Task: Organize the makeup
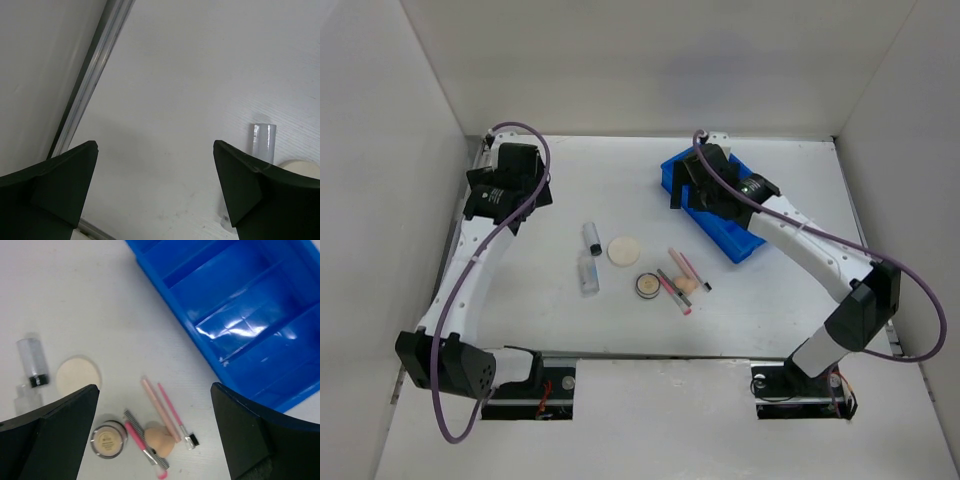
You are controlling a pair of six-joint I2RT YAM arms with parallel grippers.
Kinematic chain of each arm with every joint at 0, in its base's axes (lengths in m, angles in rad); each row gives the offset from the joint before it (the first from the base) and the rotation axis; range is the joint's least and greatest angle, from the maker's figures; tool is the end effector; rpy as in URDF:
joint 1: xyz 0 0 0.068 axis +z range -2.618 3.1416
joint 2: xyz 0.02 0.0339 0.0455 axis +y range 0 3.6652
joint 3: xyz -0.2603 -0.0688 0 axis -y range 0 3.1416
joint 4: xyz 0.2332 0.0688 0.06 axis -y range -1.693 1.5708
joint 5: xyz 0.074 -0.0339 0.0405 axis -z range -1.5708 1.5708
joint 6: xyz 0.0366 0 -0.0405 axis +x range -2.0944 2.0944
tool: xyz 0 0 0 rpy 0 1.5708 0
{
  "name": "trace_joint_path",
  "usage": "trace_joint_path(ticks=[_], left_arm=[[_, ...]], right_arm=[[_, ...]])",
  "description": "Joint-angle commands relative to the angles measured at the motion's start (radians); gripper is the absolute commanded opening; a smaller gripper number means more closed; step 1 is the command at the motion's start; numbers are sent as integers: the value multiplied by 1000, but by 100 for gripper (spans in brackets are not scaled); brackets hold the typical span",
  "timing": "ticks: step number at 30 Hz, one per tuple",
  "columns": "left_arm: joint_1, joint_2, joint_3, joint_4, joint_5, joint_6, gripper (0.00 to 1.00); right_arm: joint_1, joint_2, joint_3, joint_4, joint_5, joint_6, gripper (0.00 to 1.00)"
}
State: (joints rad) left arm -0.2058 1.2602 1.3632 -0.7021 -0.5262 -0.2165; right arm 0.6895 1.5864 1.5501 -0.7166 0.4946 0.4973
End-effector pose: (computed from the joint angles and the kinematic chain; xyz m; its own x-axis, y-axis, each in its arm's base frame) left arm 0.2519 -0.0338 0.3854 -0.4899 -0.0875 -0.8674 -0.3425 0.9342 0.0992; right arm 0.2709 0.2008 0.3526 -0.6033 0.0468 -0.7962 -0.0055 0.9980 0.0629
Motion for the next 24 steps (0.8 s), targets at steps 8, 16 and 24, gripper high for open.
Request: trace_joint_path(ticks=[8, 16, 24], left_arm=[[46, 80, 169, -298, 70, -178, 100], [46, 38, 220, -416, 22, -215, 100], [77, -57, 116, -393, 26, -261, 100]], right_arm=[[162, 214, 247, 164, -438, -65, 90], [246, 601, 663, -6, -447, -72, 89], [255, 851, 910, -64, -309, -48, 90]])
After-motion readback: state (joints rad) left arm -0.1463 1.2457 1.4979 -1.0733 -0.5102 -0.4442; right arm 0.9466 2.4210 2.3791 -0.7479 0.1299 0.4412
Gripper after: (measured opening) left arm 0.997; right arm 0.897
